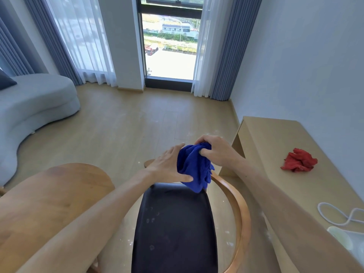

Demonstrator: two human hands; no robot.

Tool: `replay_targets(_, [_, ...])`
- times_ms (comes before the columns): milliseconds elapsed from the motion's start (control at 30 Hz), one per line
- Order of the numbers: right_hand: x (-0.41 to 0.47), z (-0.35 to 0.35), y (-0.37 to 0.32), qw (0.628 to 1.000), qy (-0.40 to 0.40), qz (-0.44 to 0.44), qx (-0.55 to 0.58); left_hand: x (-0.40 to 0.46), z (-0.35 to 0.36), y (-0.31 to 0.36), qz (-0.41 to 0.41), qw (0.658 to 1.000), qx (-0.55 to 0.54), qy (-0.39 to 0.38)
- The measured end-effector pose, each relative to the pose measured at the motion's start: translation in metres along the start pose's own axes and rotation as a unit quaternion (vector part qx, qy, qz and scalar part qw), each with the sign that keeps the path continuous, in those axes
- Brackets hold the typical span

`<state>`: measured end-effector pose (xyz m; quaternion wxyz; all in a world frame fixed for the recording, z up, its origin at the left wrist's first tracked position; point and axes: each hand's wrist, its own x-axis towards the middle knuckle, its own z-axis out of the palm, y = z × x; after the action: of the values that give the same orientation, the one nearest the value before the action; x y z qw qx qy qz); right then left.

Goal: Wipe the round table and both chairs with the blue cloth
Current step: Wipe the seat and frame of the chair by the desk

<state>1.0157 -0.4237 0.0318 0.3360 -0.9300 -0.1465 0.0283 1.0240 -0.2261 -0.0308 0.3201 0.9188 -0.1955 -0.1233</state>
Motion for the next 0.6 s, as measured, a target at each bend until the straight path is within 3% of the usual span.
replay_targets(100, [-0.004, -0.004, 0.0, 1.0, 0.008, -0.004, 0.011, 0.002, 0.008, 0.001, 0.012, 0.997, 0.049, 0.053])
replay_targets(200, [-0.011, -0.01, 0.003, 1.0, 0.001, -0.017, -0.023, 0.003, 0.001, -0.002, 0.077, 0.981, 0.144, 0.102])
replay_targets(333, [-0.019, -0.004, 0.004, 0.995, 0.005, -0.027, -0.098, 0.009, -0.02, 0.004, 0.121, 0.957, 0.249, 0.082])
replay_targets(467, [-0.02, 0.019, -0.005, 0.995, 0.037, 0.017, -0.096, 0.015, -0.027, 0.015, 0.037, 0.97, 0.229, 0.072])
replay_targets(600, [-0.018, 0.041, -0.018, 0.996, 0.054, 0.062, -0.027, 0.017, -0.024, 0.024, -0.086, 0.982, 0.135, 0.097])
